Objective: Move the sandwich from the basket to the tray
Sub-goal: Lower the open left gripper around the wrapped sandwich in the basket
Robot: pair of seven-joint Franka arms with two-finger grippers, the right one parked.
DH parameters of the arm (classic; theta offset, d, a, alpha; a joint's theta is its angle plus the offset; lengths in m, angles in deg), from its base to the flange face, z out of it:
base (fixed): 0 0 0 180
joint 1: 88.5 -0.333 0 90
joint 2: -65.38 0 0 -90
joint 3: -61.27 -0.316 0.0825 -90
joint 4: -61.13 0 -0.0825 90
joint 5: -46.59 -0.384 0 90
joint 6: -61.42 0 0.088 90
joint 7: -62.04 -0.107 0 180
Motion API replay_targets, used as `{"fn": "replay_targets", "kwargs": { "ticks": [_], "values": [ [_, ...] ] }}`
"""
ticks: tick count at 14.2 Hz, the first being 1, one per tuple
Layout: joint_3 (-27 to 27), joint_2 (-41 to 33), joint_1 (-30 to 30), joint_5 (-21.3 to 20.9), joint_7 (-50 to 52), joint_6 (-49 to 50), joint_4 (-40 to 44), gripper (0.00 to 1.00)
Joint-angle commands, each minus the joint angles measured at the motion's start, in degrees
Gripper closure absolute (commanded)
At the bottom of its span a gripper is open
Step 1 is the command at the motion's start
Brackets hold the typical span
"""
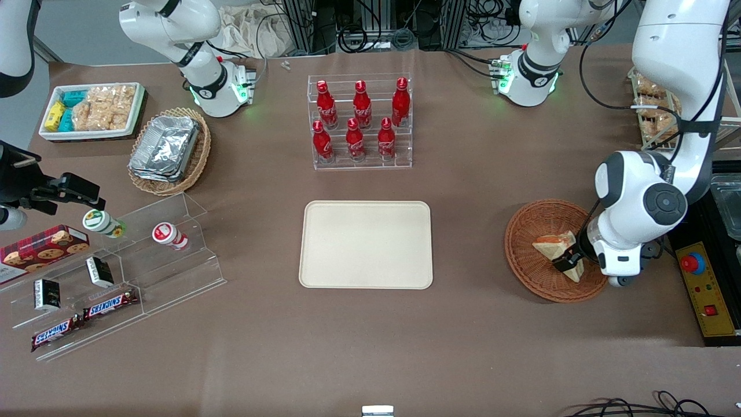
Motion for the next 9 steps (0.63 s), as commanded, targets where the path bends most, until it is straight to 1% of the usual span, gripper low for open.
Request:
{"fn": "replay_targets", "kwargs": {
  "ticks": [1, 5, 9],
  "values": [
    [0.2, -0.1, -0.1, -1.3, 2.6, -4.1, -2.8, 0.00],
    [-1.0, 0.5, -0.1, -1.3, 2.4, -11.0, -7.0, 0.00],
    [-1.0, 0.1, -0.1, -1.4, 1.7, -10.8, -6.9, 0.00]
  ]
}}
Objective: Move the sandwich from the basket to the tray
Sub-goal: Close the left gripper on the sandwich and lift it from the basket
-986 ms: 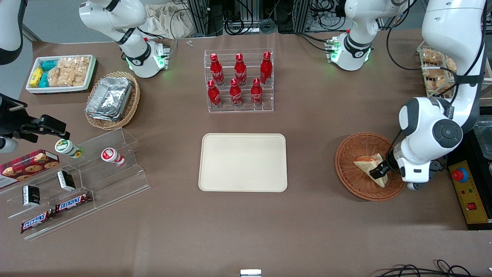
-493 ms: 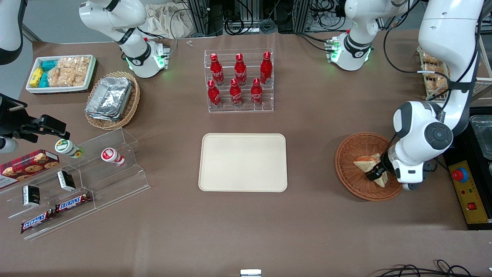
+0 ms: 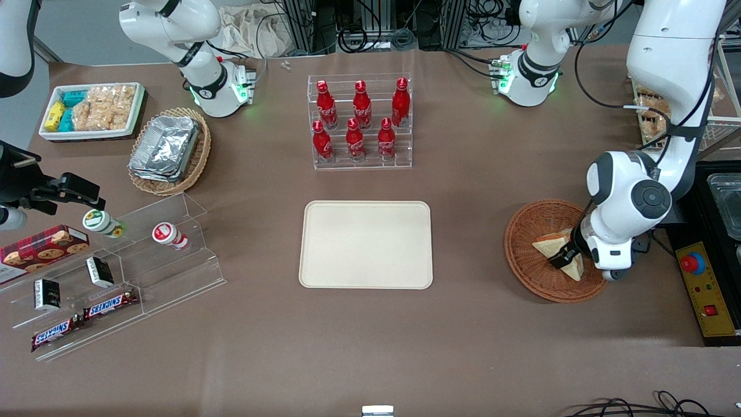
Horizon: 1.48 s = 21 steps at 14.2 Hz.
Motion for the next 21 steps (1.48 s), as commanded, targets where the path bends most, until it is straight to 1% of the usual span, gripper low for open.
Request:
{"fn": "replay_targets", "kwargs": {
  "ticks": [1, 3, 5, 6, 7, 8, 10, 12, 14, 17, 18, 19, 20, 21],
  "values": [
    [0.1, -0.3, -0.1, -1.4, 1.6, -3.3, -1.4, 0.00],
    [0.1, -1.0, 0.0, -1.4, 1.7, -0.3, 0.2, 0.00],
    [0.1, -1.4, 0.2, -1.4, 1.6, 8.3, 5.0, 0.00],
    [0.2, -1.5, 0.3, -1.4, 1.5, 11.5, 6.8, 0.00],
    [0.2, -1.6, 0.3, -1.4, 1.5, 12.6, 7.2, 0.00],
    [0.1, -1.6, 0.3, -1.5, 1.4, 12.5, 6.7, 0.00],
    [0.2, -1.3, 0.3, -3.3, 1.7, 12.4, 6.3, 0.00],
    [0.2, -1.2, 0.1, -3.9, 1.7, 9.1, 3.4, 0.00],
    [0.2, -0.8, 0.0, -3.9, 1.8, 5.2, 1.4, 0.00],
    [0.2, -0.1, 0.0, -3.9, 2.1, 3.8, 1.1, 0.00],
    [0.2, 0.5, 0.3, -3.9, 2.3, 3.4, 1.2, 0.05],
    [0.2, 0.8, 0.5, -3.8, 2.8, 3.3, 1.4, 0.29],
    [0.2, 0.7, 0.5, -3.8, 3.8, 3.3, 1.6, 0.68],
    [0.3, 0.7, 0.5, -3.8, 3.9, 3.4, 1.7, 1.00]
  ]
}}
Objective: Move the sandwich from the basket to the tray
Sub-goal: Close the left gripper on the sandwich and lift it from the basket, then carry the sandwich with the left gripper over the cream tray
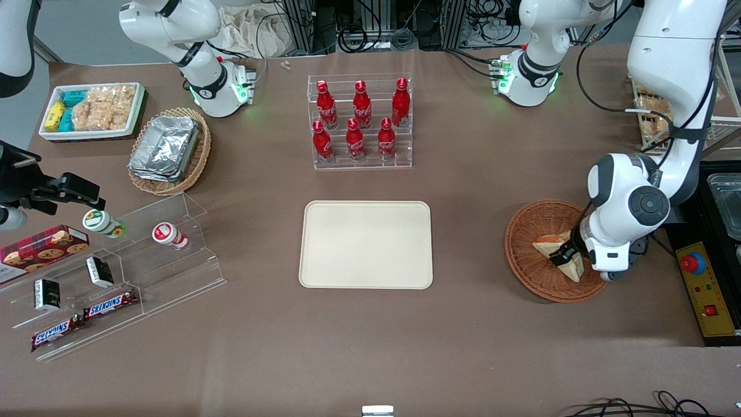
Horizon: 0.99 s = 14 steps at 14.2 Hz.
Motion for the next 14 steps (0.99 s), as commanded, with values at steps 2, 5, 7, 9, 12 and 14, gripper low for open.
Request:
{"fn": "replay_targets", "kwargs": {
  "ticks": [2, 5, 7, 9, 12, 14],
  "values": [
    [0.2, -0.1, 0.3, -1.3, 2.7, -1.4, 0.1, 1.00],
    [0.5, -2.1, 0.4, -1.4, 0.9, 5.4, 2.6, 1.00],
    [2.1, -3.7, 0.4, -1.3, 0.5, 15.4, 7.2, 1.00],
    [5.0, -6.3, 0.4, -1.2, 1.1, 24.2, 11.6, 1.00],
    [12.0, -8.6, 0.4, -1.1, 0.4, 38.3, 20.4, 1.00],
    [18.0, -8.1, 0.3, -1.0, -2.7, 45.6, 27.4, 1.00]
  ]
}}
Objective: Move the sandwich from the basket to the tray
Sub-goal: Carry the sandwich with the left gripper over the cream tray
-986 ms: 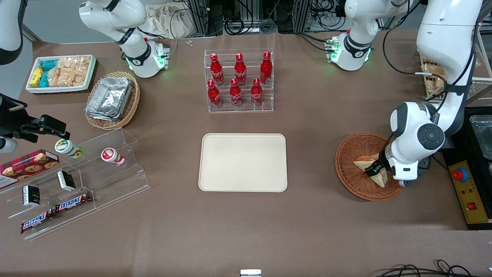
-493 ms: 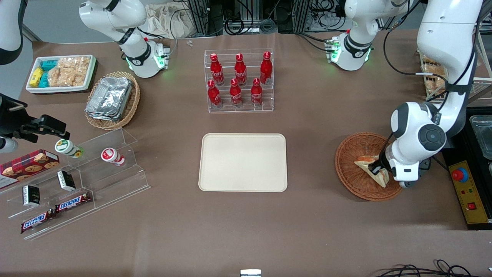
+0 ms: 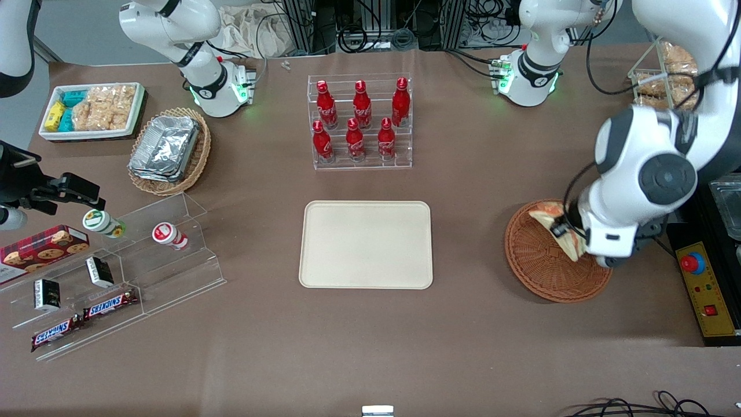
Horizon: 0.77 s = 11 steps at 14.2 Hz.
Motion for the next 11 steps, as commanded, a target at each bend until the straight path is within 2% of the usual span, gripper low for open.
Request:
{"fn": "replay_targets", "kwargs": {
  "ticks": [1, 3, 5, 11],
  "values": [
    [7.5, 1.3, -0.1, -0.3, -7.8, 7.4, 9.1, 1.00],
    [13.0, 1.9, 0.0, 0.5, -12.7, 7.0, 10.4, 1.00],
    [17.0, 3.9, 0.8, 1.3, -10.2, 3.7, 10.3, 1.00],
    [17.1, 15.7, 11.2, -0.1, -4.0, -4.5, 10.5, 1.00]
  ]
}}
